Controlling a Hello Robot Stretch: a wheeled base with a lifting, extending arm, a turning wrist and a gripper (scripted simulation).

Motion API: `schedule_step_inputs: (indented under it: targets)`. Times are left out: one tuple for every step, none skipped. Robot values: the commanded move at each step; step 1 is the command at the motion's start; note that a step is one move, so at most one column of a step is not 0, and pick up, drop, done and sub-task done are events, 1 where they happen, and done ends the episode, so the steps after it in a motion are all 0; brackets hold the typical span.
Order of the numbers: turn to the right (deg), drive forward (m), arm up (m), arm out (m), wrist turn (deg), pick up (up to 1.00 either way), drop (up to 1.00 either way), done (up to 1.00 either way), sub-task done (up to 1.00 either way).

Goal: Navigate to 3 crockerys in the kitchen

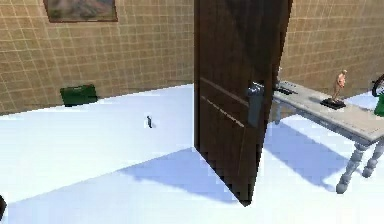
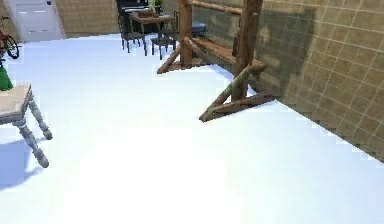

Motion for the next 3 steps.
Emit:
schedule_step_inputs:
  targets:
    - [0.0, 0.15, 0.00, 0.00, 0.0, 0.00, 0.00, 0.00, 0.00]
    - [45.0, 0.00, 0.00, 0.00, 0.0, 0.00, 0.00, 0.00, 0.00]
    - [27.0, 0.00, 0.00, 0.00, 0.0, 0.00, 0.00, 0.00, 0.00]
